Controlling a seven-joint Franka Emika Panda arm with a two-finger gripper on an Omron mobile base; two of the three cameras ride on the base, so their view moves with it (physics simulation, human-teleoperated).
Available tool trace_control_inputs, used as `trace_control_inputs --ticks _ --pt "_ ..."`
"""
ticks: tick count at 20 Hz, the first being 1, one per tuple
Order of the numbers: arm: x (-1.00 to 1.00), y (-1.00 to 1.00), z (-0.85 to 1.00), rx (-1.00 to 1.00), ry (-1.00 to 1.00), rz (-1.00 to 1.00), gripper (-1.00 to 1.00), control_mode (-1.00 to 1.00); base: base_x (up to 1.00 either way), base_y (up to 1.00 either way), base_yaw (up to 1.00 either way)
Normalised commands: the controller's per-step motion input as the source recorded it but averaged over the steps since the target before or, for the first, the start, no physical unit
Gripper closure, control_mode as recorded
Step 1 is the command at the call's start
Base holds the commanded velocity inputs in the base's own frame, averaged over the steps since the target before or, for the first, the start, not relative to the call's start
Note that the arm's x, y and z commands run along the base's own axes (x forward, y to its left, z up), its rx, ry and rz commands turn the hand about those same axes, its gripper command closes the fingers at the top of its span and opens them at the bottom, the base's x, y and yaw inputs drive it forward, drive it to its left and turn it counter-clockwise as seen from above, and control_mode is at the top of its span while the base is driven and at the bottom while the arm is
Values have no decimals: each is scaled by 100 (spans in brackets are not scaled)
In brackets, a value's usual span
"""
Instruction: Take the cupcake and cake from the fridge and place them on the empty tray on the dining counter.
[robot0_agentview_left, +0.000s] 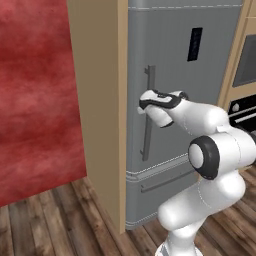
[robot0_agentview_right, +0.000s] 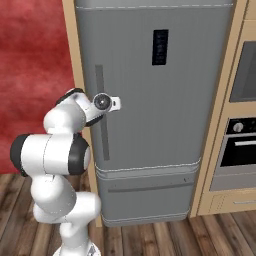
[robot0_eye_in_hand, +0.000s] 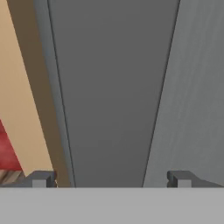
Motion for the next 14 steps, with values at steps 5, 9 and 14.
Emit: trace_control_inputs --ticks 5,9,14 --pt "57 9 -24 0 0 0 -100 -100 0 0 0" --pt "72 15 -26 0 0 0 100 -100 0 0 0" --pt "36 -52 -33 6 -1 0 100 -100 0 0 0"
